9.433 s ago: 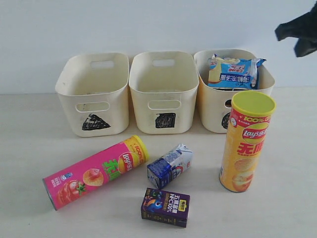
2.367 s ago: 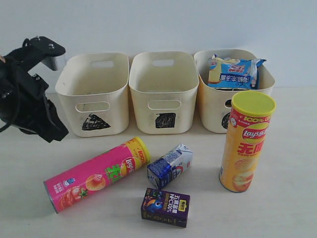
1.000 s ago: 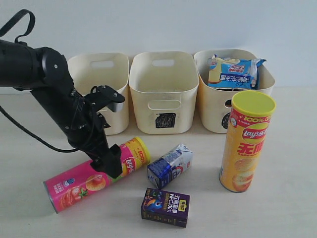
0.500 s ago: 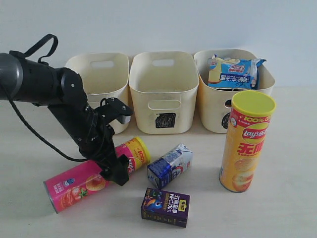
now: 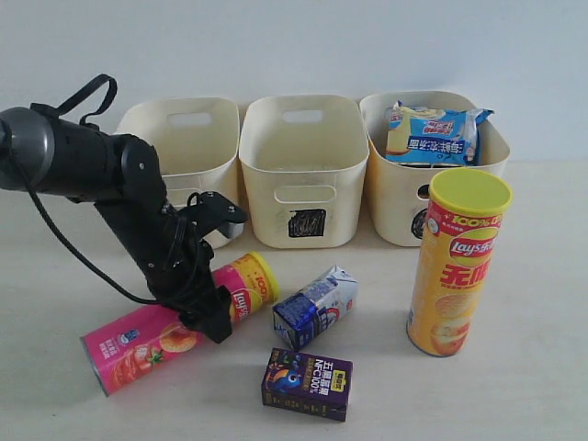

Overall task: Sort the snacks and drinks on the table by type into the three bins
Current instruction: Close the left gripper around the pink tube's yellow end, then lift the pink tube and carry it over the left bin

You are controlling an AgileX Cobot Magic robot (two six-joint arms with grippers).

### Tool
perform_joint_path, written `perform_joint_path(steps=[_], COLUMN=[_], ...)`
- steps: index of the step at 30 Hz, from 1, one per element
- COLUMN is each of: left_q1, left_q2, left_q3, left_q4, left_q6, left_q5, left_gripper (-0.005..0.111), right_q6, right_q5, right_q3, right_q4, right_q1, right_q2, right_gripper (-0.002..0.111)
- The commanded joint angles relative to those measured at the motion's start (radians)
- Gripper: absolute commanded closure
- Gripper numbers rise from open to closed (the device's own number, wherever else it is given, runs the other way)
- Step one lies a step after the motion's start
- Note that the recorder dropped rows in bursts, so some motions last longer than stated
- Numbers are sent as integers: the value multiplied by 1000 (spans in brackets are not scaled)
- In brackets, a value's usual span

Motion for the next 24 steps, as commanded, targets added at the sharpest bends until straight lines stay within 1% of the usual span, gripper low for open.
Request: perform_joint_path(steps=[1, 3, 8, 11, 13, 18, 21, 24], left_q1=[-8, -8, -8, -8, -8, -8, -5, 19], left_q2=[-72, -110, -211, -266, -303, -387, -394, -388], left_q3=[-17, -17, -17, -17, -17, -27, -80, -142], left_q4=[-3, -3, -6, -8, -8, -6, 0, 0], left_q6=[-51, -51, -51, -72, -82, -138, -183, -208], left_q5=[16, 37, 163, 207, 210, 139, 124, 89], left_gripper=[102, 102, 102, 102, 102, 102, 102, 102], right_q6=[1, 1, 1, 1, 1, 1, 1, 1], right_q5=[-8, -8, -8, -8, -8, -8, -8, -10], right_q3=[4, 4, 4, 4, 4, 4, 4, 4], right_q4=[-4, -4, -4, -4, -4, -4, -4, -4], right_q1=[2, 2, 2, 2, 2, 2, 2, 2], right_q2=[-5, -5, -5, -5, -5, -5, -5, -5], right_gripper=[108, 108, 108, 108, 108, 108, 108, 108])
